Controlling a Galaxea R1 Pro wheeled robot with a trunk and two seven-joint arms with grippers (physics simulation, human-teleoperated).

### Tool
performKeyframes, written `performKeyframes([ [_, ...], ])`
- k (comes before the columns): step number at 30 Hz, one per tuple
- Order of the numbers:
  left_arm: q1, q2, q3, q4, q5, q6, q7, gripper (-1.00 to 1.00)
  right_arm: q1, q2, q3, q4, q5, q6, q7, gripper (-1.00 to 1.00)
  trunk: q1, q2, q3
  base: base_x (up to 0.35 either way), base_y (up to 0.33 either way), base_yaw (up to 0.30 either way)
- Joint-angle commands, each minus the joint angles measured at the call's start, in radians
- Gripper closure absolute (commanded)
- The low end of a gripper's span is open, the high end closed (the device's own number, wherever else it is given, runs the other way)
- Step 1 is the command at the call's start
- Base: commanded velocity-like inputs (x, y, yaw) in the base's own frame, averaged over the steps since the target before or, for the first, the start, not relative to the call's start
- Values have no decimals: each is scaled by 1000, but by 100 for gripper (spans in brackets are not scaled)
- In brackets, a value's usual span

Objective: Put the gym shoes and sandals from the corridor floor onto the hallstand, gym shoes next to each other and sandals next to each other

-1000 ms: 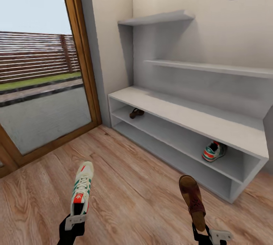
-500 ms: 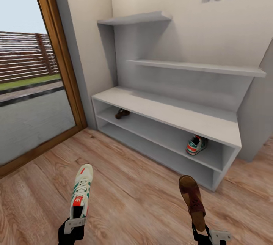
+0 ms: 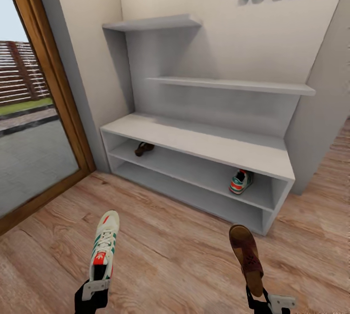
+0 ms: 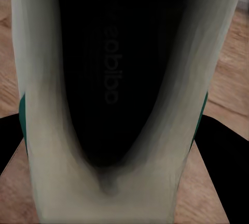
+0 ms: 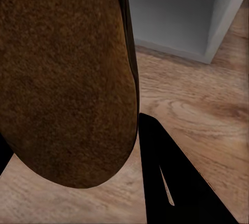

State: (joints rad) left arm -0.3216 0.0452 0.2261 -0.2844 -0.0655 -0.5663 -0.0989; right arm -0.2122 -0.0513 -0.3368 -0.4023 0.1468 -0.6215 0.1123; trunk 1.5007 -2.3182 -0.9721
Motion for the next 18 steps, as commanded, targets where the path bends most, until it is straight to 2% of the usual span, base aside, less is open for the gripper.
performKeyframes([
  [1,-1,0,9,1,-7,-3,-7,100,-1,1,-8,0,5,-2,7,100,0,0,-1,81,300,-265],
  [15,-1,1,9,1,-7,-3,-7,100,-1,1,-8,0,5,-2,7,100,0,0,-1,122,314,-265],
  [18,-1,0,9,1,-7,-3,-6,100,-1,2,-8,0,5,-3,5,100,0,0,-1,75,154,-266],
])
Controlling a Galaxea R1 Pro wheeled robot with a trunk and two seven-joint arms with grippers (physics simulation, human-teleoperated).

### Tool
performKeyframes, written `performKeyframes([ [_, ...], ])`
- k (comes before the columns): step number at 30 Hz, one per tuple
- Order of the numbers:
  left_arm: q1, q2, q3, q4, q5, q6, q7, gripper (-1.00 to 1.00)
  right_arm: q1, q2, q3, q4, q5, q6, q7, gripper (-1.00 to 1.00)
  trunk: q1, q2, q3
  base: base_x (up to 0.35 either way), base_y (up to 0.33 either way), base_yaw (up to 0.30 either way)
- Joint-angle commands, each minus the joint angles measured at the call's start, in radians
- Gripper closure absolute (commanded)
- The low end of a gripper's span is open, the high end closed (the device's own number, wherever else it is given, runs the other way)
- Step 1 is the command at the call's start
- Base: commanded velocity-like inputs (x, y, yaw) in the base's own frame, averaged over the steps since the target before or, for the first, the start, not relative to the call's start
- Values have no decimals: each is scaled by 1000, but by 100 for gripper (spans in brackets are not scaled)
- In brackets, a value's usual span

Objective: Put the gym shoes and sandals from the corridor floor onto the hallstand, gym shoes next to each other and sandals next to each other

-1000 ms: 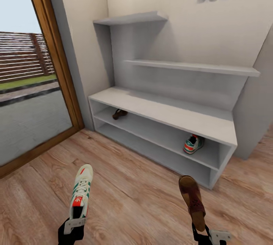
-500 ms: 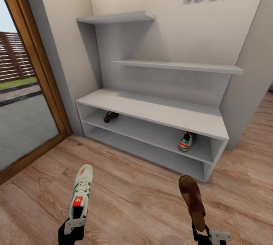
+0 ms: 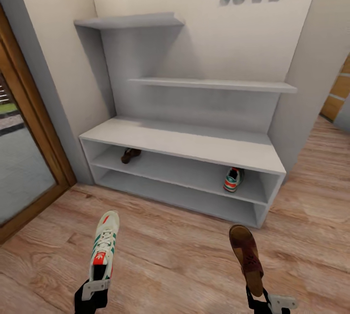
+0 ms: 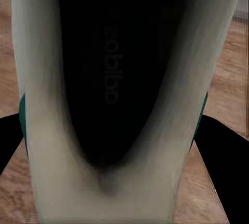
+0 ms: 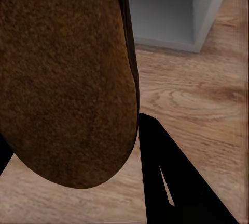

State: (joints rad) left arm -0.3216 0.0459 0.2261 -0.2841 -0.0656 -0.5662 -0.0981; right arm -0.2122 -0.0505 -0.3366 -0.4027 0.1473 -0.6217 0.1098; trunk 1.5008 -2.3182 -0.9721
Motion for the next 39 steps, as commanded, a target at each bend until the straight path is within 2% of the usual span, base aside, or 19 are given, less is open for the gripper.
performKeyframes([
  [1,0,0,9,0,-7,-3,-7,100,-1,1,-9,0,5,-2,8,100,0,0,-1,37,74,-266],
  [39,0,0,9,0,-7,-3,-7,100,-1,-1,-12,-5,2,-1,10,100,0,0,12,1,2,-277],
])
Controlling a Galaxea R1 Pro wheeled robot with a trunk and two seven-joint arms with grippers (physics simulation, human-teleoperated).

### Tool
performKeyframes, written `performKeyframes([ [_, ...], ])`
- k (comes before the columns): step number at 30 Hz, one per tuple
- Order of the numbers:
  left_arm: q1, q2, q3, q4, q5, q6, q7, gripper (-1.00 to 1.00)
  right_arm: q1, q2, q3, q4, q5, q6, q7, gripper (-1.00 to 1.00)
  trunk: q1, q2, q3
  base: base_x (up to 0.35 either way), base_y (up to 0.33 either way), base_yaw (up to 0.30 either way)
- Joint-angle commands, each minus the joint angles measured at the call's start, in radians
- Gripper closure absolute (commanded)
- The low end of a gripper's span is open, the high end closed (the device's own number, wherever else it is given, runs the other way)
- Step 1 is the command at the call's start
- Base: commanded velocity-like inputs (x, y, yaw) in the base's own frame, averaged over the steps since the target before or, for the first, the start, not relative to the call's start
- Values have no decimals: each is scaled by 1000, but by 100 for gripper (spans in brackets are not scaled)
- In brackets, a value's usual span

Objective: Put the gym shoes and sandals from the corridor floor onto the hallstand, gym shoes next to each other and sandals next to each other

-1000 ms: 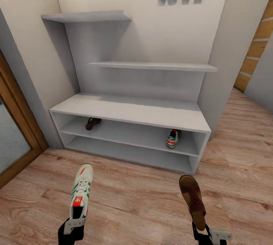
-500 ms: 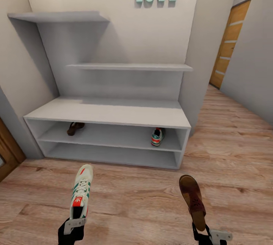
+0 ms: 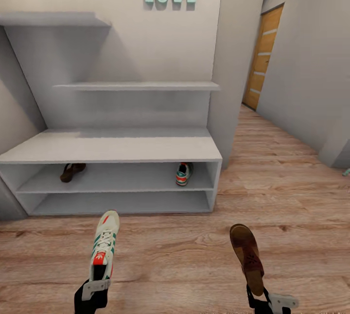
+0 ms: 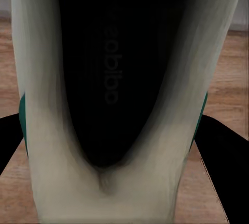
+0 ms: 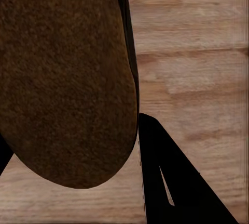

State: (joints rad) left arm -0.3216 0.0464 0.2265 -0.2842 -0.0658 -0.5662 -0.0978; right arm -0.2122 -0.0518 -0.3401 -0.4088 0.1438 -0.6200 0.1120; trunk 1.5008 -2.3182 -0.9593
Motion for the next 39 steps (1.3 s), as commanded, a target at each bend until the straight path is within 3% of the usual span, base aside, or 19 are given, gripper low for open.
performKeyframes([
  [1,-1,0,9,0,-6,-3,-7,100,-1,1,-8,0,5,-2,7,100,0,0,-1,0,0,-120],
  [12,-1,-1,7,-1,-10,-1,-8,100,-1,1,-8,-5,5,-3,6,100,0,0,-1,0,0,-39],
  [16,-13,-11,1,-1,-17,30,1,100,-1,0,-9,-1,7,-3,6,100,0,0,-1,0,0,-4],
  [20,-52,-17,1,-26,-17,167,2,100,-1,-6,-9,1,7,-3,6,100,0,0,-1,0,0,0],
  [24,-132,-20,1,-39,-17,333,-2,100,-1,-9,-10,1,8,-3,6,100,0,0,-1,0,0,0],
  [32,-281,-22,2,-43,-17,541,-10,100,-1,-11,-10,1,9,-3,6,100,0,0,-1,0,0,0],
  [39,-375,-24,2,-44,-17,714,-14,100,-1,-12,-10,-1,10,-3,6,100,0,0,-1,0,0,0],
])
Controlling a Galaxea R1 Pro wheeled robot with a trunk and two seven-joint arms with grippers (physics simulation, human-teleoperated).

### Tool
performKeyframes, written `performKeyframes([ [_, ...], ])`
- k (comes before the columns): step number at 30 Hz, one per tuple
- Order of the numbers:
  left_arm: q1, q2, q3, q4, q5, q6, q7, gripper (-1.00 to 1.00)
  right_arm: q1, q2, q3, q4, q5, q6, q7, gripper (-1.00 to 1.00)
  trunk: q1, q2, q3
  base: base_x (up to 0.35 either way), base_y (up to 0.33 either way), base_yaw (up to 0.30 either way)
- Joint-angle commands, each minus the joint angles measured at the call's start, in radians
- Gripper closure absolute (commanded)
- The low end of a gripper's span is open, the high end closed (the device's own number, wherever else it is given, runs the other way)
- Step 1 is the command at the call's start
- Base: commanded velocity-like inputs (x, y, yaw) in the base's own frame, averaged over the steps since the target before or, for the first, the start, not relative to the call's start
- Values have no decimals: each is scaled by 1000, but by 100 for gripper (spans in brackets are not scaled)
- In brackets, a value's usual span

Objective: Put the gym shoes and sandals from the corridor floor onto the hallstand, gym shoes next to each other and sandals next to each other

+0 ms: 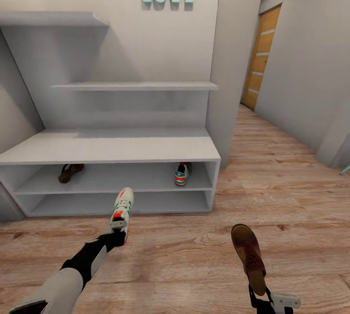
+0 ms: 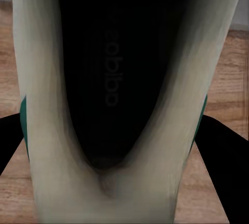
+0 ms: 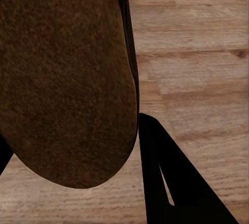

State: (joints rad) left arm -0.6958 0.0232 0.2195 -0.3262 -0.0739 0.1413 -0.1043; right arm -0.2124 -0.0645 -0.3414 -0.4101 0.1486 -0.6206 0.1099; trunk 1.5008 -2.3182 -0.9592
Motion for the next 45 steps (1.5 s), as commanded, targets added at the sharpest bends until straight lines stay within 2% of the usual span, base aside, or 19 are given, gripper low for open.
performKeyframes([
  [1,-15,-2,9,-2,-9,27,-8,100,-1,1,-8,0,5,-2,7,100,0,0,-1,0,0,0],
  [6,-59,-11,8,-1,-9,83,-9,100,-1,1,-8,-1,5,-2,7,100,0,0,-1,0,0,0],
  [12,-73,-20,-1,-6,-12,124,-9,100,-1,-1,-10,-2,4,-1,8,100,0,0,-1,0,0,0],
  [13,-73,-15,-29,-23,-11,129,-9,100,-1,-1,-10,-2,4,-1,8,100,0,0,-1,0,0,0],
  [15,-73,-14,-45,-47,-10,135,-9,100,-1,-1,-10,-2,4,-1,6,100,0,0,-1,0,0,0],
  [16,-74,-16,-55,-82,-9,175,-9,100,-1,-2,-10,-3,4,0,4,100,4,-7,-4,0,0,0],
  [18,-75,-18,-58,-119,-8,230,-9,100,-1,-3,-22,-3,3,1,4,100,11,-21,-12,0,0,0],
  [20,-76,-15,-59,-146,-7,259,-9,100,-1,-4,-67,-3,4,2,4,100,19,-35,-20,0,0,0],
  [22,-75,-13,-60,-152,-7,266,-9,100,-1,-4,-85,-3,4,2,4,100,27,-49,-29,0,0,0],
  [27,-73,-11,-61,-156,-6,272,-9,100,-1,-5,-100,-3,5,2,4,100,46,-84,-53,0,0,0],
  [37,-67,-9,-61,-159,-7,272,-9,100,-1,-3,-103,-3,5,2,4,100,46,-84,-68,0,0,0],
  [45,-62,-8,-61,-159,-8,271,-9,100,-1,-3,-102,-3,4,2,4,100,46,-84,-70,54,0,-33],
])
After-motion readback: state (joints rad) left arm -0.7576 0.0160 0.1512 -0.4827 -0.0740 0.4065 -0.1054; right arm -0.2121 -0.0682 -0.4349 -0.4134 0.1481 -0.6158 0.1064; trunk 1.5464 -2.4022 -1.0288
